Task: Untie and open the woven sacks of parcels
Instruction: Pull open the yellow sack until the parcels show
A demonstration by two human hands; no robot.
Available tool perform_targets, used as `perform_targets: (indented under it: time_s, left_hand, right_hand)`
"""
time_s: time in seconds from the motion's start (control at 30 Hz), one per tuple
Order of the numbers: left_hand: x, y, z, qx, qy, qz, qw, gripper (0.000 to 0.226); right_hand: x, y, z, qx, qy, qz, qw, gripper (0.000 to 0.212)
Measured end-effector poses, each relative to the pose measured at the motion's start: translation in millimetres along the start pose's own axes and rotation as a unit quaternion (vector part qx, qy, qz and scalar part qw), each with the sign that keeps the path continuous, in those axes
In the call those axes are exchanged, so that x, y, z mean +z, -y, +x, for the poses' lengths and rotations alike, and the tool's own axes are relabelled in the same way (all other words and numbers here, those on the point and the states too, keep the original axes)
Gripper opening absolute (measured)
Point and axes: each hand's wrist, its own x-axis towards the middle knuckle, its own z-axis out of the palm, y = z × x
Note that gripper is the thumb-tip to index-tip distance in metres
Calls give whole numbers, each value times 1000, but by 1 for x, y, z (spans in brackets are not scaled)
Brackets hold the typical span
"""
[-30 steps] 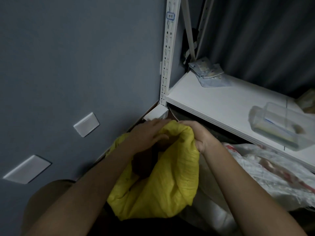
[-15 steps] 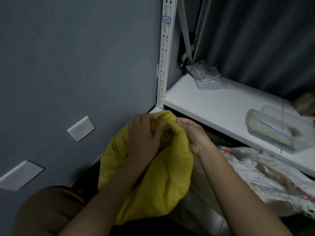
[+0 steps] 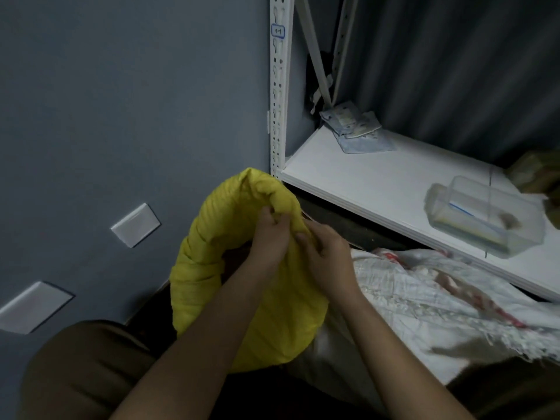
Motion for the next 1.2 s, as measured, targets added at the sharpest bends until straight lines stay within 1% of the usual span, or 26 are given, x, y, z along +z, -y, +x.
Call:
perform_targets:
  time_s: [0.07, 0.1, 0.13, 0.17, 0.2, 0.23, 0.3, 0.33, 0.37, 0.43, 0.5, 0.53, 0.6, 0.63, 0.67, 0.7, 0.73, 0.77, 0.83, 0.9, 0.93, 0.97, 1.03, 1.1, 1.17, 1.2]
  left_hand:
    - [1, -4, -10, 0, 5, -33, 999, 50]
    - [0, -4, -15, 24, 12, -40, 999, 61]
    - [-1, -5, -23, 62, 29, -22, 997, 67]
    - [-1, -4, -30, 96, 57, 13, 994, 67]
    - [-1, -2, -34, 117, 79, 41, 989, 63]
    - [-1, 2, -34, 124, 89, 52, 987, 58]
    - [-2, 4, -32, 129, 73, 24, 989, 60]
    - [-3, 5, -30, 132, 60, 4, 989, 63]
    - [-3, 2, -29, 130, 46, -9, 990, 65]
    - [-2, -5, -26, 119, 40, -20, 992, 65]
    - [1, -12, -23, 86, 77, -29, 993, 54]
    - [0, -13, -22, 61, 108, -39, 992, 59]
    - [-9, -8, -18, 18, 174, -68, 982, 89]
    - [-13, -8, -21, 20, 172, -63, 983, 86]
    - [-13, -10, -25, 39, 166, -28, 985, 70]
    - [-12, -12, -29, 55, 167, -4, 984, 59]
    - [-13, -8, -31, 85, 169, 15, 982, 58]
    - [-13, -6, -33, 112, 155, 43, 981, 60]
    - [-12, -2, -28, 138, 103, 40, 984, 65]
    - [-6, -3, -22, 129, 61, 7, 990, 71]
    - [-3, -3, -20, 128, 42, -4, 991, 73]
    - [0, -5, -20, 125, 31, -12, 992, 75]
    - [4, -4, -17, 112, 39, -52, 992, 75]
    - [2, -7, -18, 71, 76, -132, 986, 68]
    - [-5, -9, -18, 30, 113, -190, 975, 63]
    - [-10, -8, -20, 38, 119, -170, 977, 61]
  right_hand:
    - [6, 3, 2, 86, -55, 94, 990, 19]
    - [7, 6, 7, 163, -59, 207, 963, 16]
    - [8, 10, 11, 237, -47, 336, 910, 15]
    - [9, 12, 14, 291, -42, 411, 863, 16]
    - [10, 14, 17, 315, -42, 417, 852, 17]
    - [12, 13, 20, 304, -43, 354, 883, 13]
    - [15, 11, 20, 198, -59, 142, 968, 12]
    - [15, 7, 19, 138, -71, 53, 986, 14]
    - [14, 3, 17, 96, -73, -11, 993, 20]
    - [12, -1, 5, 60, -32, -75, 995, 42]
    - [12, 3, -7, 67, 42, -29, 996, 57]
    - [11, 7, -11, 64, 54, 3, 997, 57]
    - [10, 6, -6, 80, -6, 68, 994, 37]
    - [8, 5, 0, 133, -35, 150, 979, 27]
    - [6, 5, 6, 192, -41, 273, 942, 23]
    - [4, 5, 10, 240, -33, 386, 890, 23]
    - [5, 5, 12, 270, -25, 446, 853, 21]
    - [5, 4, 14, 279, -37, 436, 855, 16]
    - [9, 5, 13, 251, -90, 304, 915, 12]
    - [10, 2, 6, 153, -147, 116, 970, 11]
    - [12, 0, 1, 96, -147, 42, 984, 11]
    - [13, -3, -6, 57, -126, -6, 990, 23]
    - [18, -8, -16, 11, -82, -37, 996, 40]
    - [18, -7, -16, -12, -67, -33, 997, 40]
    - [15, -6, -10, 18, -84, 17, 996, 29]
    - [14, -6, -4, 69, -97, 80, 990, 26]
